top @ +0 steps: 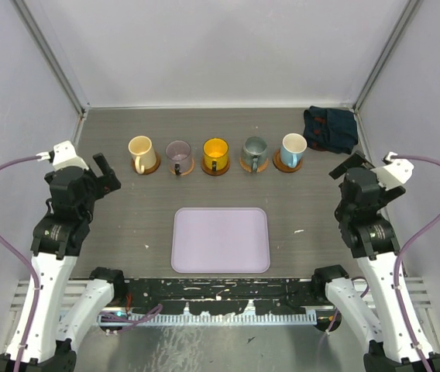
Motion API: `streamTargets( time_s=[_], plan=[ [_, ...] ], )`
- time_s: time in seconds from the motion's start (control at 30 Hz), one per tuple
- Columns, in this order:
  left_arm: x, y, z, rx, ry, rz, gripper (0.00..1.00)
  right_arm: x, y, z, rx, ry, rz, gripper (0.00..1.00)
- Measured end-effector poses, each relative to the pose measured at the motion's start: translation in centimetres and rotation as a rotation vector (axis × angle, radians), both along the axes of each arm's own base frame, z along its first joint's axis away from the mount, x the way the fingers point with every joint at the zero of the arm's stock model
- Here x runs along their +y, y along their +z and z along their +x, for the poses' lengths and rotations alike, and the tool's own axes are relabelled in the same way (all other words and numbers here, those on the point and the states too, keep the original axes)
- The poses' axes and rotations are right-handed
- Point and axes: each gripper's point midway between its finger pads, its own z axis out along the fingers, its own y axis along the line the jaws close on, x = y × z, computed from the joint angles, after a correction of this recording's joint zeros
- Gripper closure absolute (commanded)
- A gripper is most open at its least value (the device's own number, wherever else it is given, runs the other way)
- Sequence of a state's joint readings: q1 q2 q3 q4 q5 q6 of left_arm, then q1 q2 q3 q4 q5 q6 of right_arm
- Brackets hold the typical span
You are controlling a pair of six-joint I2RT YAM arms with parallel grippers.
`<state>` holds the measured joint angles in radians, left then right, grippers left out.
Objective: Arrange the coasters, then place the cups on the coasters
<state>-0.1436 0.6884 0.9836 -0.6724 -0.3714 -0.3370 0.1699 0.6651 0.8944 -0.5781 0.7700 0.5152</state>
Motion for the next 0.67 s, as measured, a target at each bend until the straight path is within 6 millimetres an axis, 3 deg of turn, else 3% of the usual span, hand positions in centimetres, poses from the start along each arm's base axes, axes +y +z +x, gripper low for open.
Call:
streamTargets(
  time_s=[0.33,0.67],
  plan=[
    [1.5,1.1,-2.3,-0.095,0.078,-0.009,0.02,-1.3,2.1,-2.2,-0.103,-0.066,0.005,0.0],
    [3.1,2.0,-4.2,-0.172,0.161,-0.015,0.02,-1.6,2.2,-2.5,-0.109,-0.085,0.0,0.0]
  ],
)
